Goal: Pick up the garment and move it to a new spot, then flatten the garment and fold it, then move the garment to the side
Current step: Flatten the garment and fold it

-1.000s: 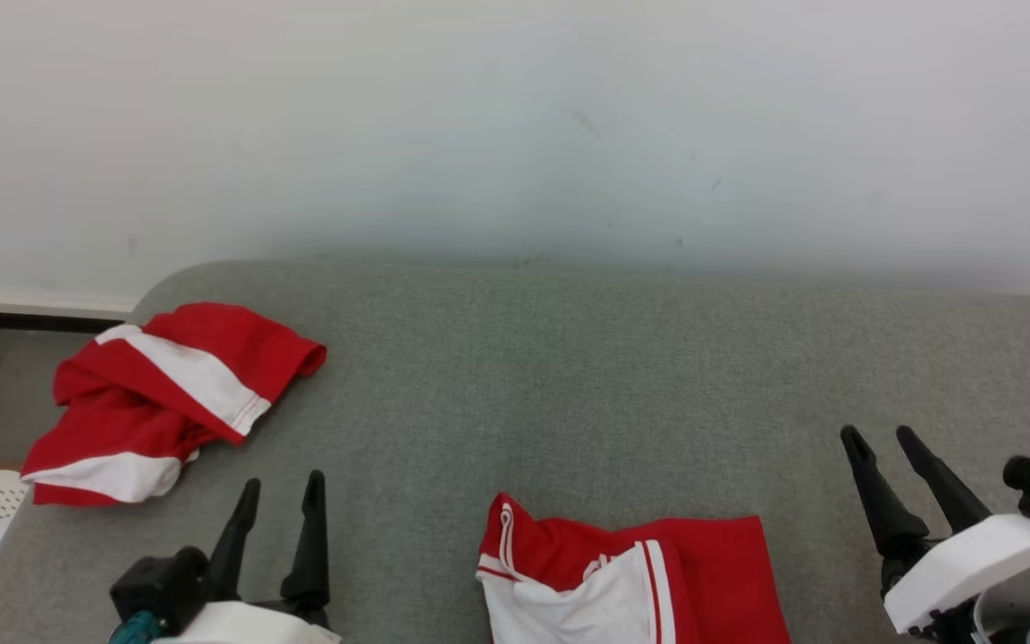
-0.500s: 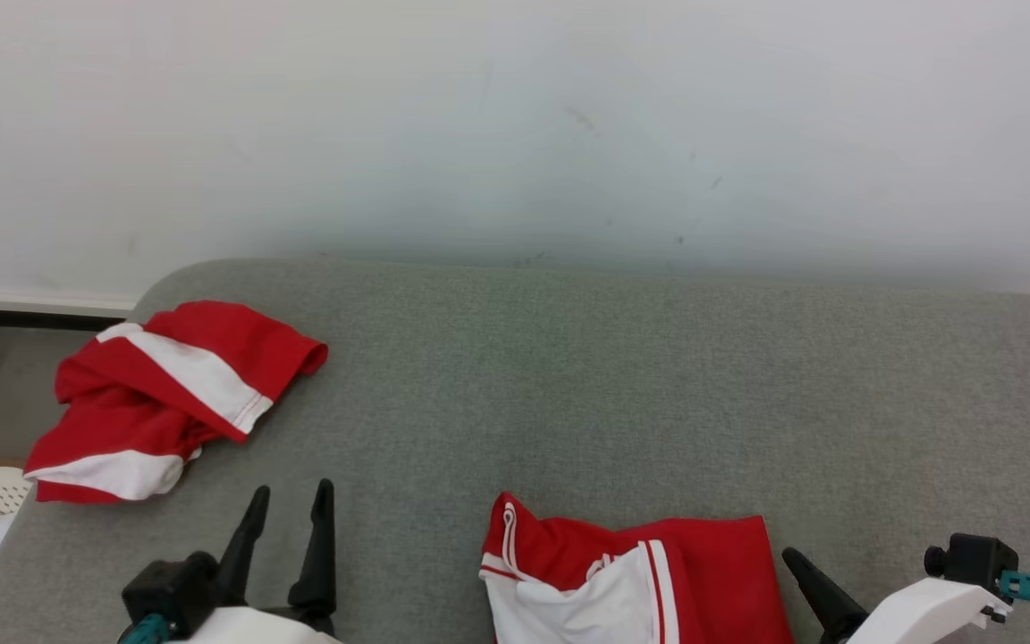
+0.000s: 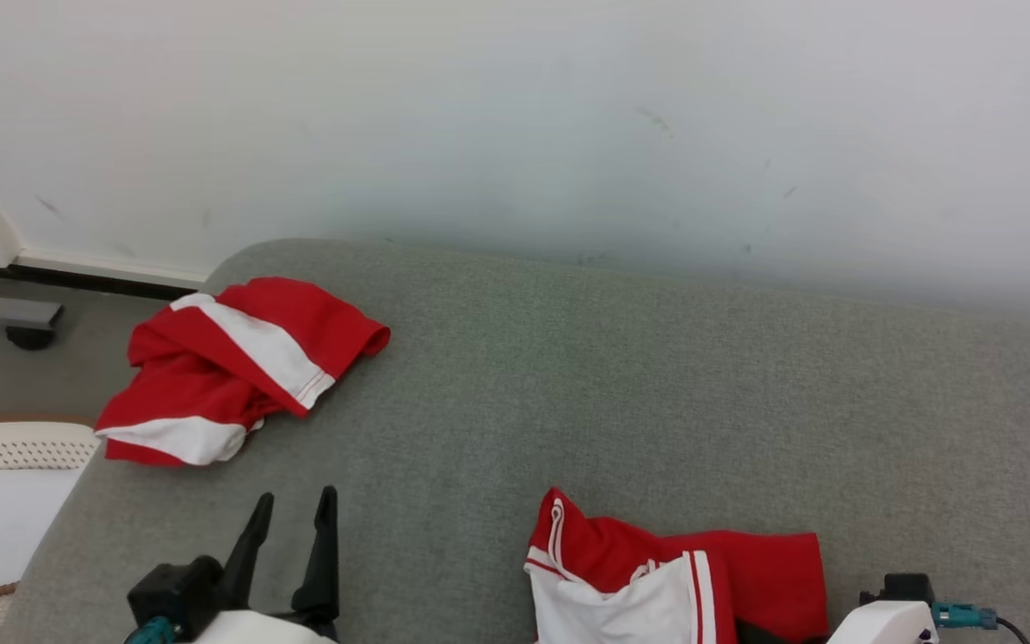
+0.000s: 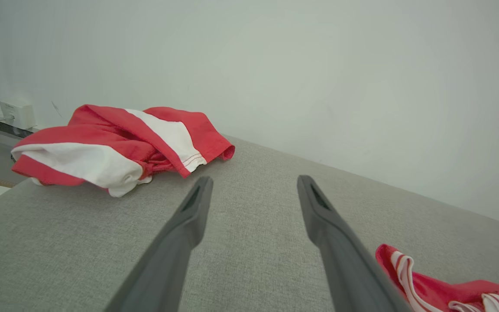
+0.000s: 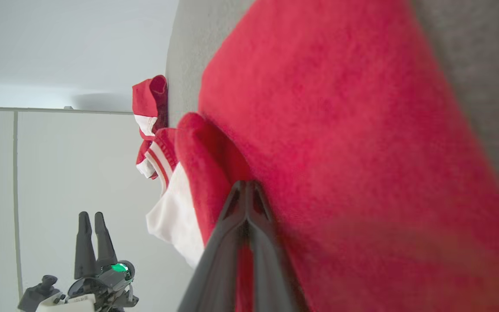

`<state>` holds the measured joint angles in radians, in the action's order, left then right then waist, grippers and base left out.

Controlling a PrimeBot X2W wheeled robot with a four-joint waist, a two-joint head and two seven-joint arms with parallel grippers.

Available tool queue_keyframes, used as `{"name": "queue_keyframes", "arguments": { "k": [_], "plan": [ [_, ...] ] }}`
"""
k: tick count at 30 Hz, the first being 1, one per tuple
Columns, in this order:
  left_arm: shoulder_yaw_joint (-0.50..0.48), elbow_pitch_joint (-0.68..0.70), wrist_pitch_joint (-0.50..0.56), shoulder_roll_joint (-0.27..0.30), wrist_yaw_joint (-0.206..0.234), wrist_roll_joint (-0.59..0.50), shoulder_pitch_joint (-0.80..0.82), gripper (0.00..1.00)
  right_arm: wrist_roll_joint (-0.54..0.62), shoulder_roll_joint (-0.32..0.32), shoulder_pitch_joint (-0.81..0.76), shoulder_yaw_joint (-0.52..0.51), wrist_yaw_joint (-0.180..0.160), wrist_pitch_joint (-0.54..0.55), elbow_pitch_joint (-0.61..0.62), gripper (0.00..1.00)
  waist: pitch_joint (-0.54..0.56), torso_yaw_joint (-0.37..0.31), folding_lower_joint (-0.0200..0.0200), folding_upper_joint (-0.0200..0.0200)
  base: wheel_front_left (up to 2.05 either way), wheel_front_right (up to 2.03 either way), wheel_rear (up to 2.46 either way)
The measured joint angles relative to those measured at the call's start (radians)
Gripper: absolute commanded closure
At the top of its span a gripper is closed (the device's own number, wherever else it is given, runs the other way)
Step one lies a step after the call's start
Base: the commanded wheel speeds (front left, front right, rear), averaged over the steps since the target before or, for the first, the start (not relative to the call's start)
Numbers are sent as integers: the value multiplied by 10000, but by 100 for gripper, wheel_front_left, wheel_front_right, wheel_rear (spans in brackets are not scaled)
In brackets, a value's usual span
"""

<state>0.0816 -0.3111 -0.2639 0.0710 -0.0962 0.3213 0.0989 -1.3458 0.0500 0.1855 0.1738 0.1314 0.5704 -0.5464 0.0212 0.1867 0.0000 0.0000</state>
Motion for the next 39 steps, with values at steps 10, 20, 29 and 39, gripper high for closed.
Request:
{"name": "queue_keyframes", "arguments": {
  "k": [10,20,29,39],
  "plan": [
    [-67,-59,-2,-42,-4,-6,3,0,-1091,4,278,2027,0,807,176,100,-33,370,0,0,0,0,0],
    [-205,-33,-2,-67,0,-50,-12,0,-468,192,-477,3173,-6,1684,2010,100,59,194,0,0,0,0,0],
    [-382,228,-2,-63,-4,-125,-6,0,610,838,-440,2291,-12,-245,4732,15,41,-513,0,0,0,0,0],
    [-721,700,-2,-75,4,-301,-14,0,3248,1847,-204,1494,-10,-3302,5551,0,30,-1415,0,0,0,0,0]
  ]
}}
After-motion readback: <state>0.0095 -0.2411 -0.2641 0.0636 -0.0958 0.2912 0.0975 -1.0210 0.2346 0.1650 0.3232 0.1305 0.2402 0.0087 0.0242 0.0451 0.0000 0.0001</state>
